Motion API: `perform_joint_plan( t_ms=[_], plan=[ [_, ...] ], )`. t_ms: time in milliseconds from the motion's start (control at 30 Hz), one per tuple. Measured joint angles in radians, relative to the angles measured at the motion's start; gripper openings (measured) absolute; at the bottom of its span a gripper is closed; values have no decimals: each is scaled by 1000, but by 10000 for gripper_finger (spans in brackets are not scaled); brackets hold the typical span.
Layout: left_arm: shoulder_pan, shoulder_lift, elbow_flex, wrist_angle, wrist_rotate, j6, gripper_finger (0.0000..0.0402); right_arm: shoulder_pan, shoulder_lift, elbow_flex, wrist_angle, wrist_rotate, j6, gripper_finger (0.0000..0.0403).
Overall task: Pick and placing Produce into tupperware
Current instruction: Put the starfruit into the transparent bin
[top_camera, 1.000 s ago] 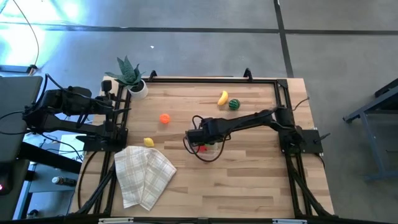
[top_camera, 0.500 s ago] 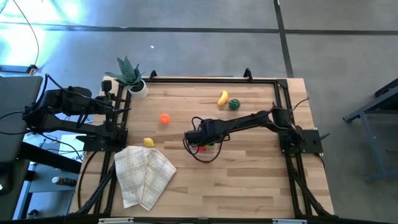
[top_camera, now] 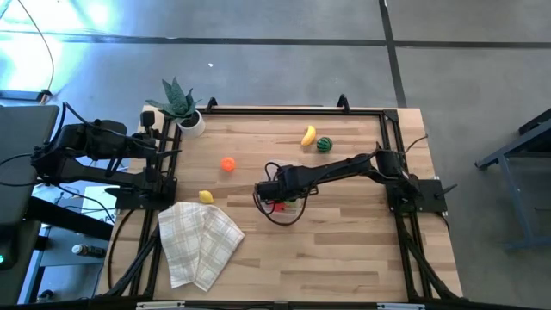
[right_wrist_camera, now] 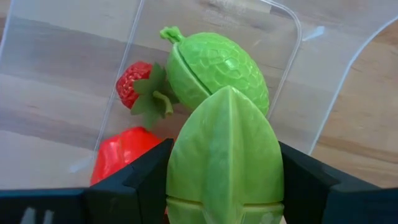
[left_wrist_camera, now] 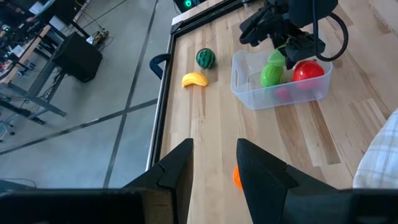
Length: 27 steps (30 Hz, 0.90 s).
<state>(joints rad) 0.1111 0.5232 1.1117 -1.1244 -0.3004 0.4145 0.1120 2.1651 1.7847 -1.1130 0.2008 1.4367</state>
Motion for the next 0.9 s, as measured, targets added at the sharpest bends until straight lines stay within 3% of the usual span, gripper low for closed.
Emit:
perform_joint_plan(
  t_ms=[900],
  plan=[
    [0,0,0,0,0,0,113,0,0,0,0,27,-30,224]
  ],
)
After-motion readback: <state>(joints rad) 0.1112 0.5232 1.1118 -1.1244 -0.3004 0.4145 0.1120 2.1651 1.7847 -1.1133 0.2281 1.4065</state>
